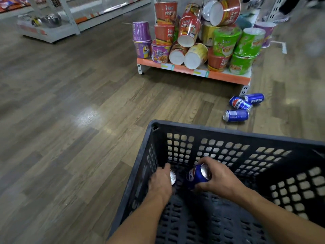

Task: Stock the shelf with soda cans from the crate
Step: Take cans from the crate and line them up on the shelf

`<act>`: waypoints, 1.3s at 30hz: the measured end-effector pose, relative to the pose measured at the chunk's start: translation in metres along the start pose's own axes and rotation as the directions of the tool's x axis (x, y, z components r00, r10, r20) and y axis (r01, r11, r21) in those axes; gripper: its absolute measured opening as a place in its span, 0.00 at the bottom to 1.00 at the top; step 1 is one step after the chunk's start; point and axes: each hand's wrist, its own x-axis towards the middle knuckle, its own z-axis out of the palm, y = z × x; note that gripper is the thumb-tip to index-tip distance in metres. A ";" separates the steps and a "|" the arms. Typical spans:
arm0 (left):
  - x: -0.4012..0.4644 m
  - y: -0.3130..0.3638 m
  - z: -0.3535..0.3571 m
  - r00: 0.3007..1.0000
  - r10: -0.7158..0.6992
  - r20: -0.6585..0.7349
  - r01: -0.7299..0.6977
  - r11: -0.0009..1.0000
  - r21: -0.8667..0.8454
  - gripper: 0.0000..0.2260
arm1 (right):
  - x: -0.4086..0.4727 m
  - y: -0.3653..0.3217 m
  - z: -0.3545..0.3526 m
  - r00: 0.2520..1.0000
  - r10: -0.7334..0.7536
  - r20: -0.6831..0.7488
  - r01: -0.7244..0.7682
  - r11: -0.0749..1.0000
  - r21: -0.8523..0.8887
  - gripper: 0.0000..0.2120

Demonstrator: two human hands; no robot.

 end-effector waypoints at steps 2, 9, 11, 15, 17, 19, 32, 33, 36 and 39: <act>-0.014 0.007 -0.017 1.000 0.004 -0.011 -0.005 0.994 -0.111 0.31 | -0.015 -0.009 -0.019 1.000 0.001 -0.018 0.000 1.000 0.023 0.33; -0.084 0.057 -0.150 0.992 0.108 0.060 -0.087 0.957 -0.276 0.32 | -0.077 -0.078 -0.124 0.999 0.024 -0.040 -0.024 1.000 -0.018 0.35; -0.107 0.071 -0.200 0.988 0.143 0.060 -0.119 0.947 -0.298 0.32 | -0.096 -0.103 -0.162 0.998 0.033 -0.058 -0.032 0.999 0.010 0.36; -0.158 0.098 -0.302 0.978 0.205 0.041 -0.185 0.938 -0.294 0.34 | -0.135 -0.161 -0.245 0.998 0.033 -0.052 -0.030 0.998 0.062 0.34; -0.186 0.112 -0.355 0.974 0.227 0.027 -0.212 0.940 -0.266 0.33 | -0.156 -0.194 -0.288 0.997 0.017 -0.074 -0.012 0.997 0.072 0.34; -0.213 0.124 -0.405 0.968 0.250 0.013 -0.240 0.942 -0.235 0.31 | -0.175 -0.227 -0.330 0.994 0.002 -0.107 0.007 0.997 0.079 0.34; -0.330 0.216 -0.639 0.929 0.369 0.009 -0.366 0.926 -0.092 0.30 | -0.276 -0.375 -0.537 0.982 0.011 -0.188 0.028 0.978 0.207 0.33; -0.336 0.224 -0.651 0.921 0.389 0.009 -0.387 0.919 -0.077 0.30 | -0.284 -0.381 -0.551 0.979 0.016 -0.204 0.029 0.976 0.218 0.32; -0.349 0.249 -0.684 0.895 0.445 -0.002 -0.445 0.895 -0.039 0.30 | -0.308 -0.399 -0.591 0.962 0.059 -0.265 0.018 0.960 0.280 0.30; -0.360 0.277 -0.712 0.861 0.508 -0.025 -0.509 0.861 -0.007 0.30 | -0.330 -0.409 -0.629 0.934 0.101 -0.342 0.022 0.941 0.339 0.28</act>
